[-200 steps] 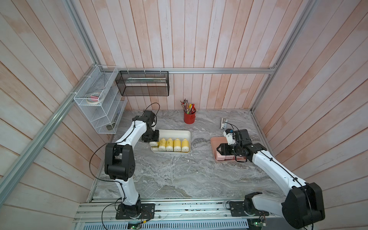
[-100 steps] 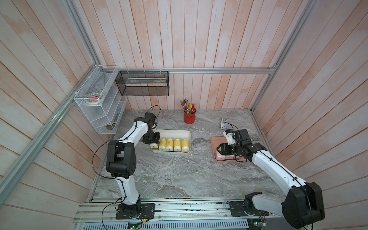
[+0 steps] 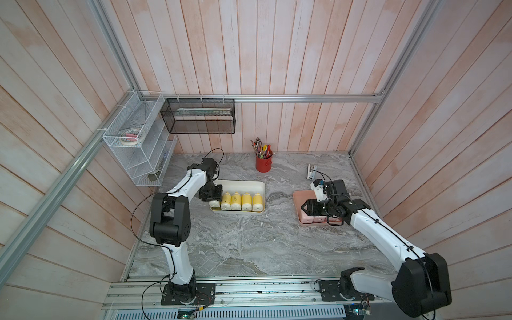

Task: Place the pencil sharpeners by color into the storage box
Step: Place the pencil sharpener in the storage box.

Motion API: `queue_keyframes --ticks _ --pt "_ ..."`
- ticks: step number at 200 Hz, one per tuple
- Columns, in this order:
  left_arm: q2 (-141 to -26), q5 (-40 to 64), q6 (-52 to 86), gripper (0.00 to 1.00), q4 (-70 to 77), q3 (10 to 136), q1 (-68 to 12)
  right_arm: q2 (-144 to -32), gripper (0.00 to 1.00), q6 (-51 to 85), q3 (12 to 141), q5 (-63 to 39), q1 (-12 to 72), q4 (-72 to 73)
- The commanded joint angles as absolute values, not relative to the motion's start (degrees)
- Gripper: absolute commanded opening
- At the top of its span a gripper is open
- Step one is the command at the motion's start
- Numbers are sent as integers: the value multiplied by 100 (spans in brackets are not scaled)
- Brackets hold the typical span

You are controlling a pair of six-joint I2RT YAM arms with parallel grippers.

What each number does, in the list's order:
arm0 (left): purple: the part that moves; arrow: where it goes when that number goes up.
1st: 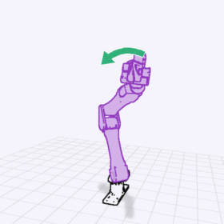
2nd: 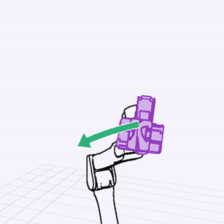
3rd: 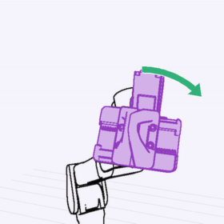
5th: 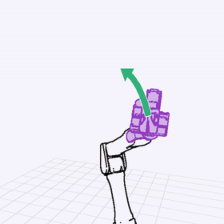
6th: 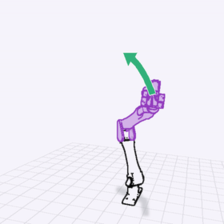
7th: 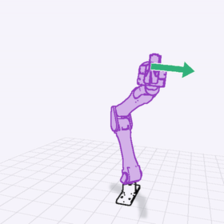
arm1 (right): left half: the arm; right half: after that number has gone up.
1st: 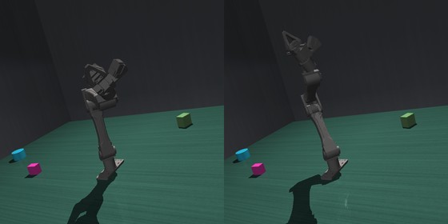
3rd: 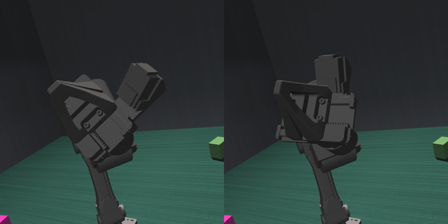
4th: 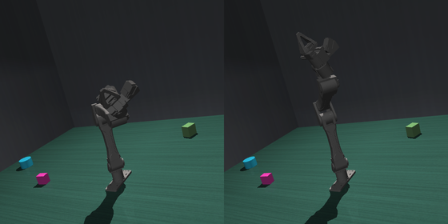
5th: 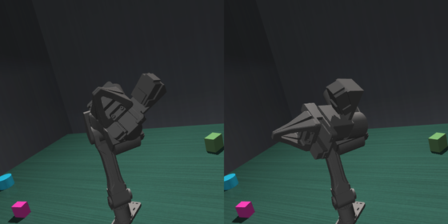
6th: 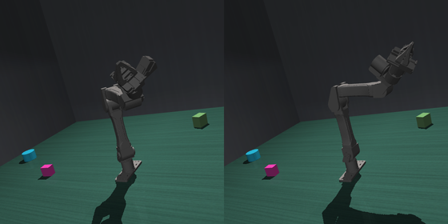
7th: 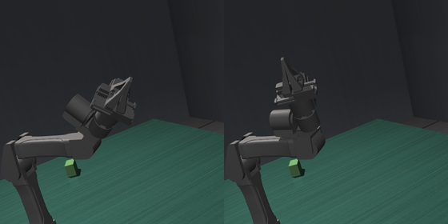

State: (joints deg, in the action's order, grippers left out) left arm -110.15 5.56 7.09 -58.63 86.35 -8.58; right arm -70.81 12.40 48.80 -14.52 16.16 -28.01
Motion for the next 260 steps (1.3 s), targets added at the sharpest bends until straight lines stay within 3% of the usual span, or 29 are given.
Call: queue_keyframes --ticks 1,144,260 --pt "-11083 572 719 38 -5735 8613 -840 -7129 60 1241 4856 -1382 1652 -2760" --pt "-11333 646 747 39 -5604 8586 -840 -7163 60 1222 4825 -1349 1652 -2764" --pt "-11365 642 747 53 -5674 8695 -835 -7181 60 1239 4834 -1327 1650 -2764"
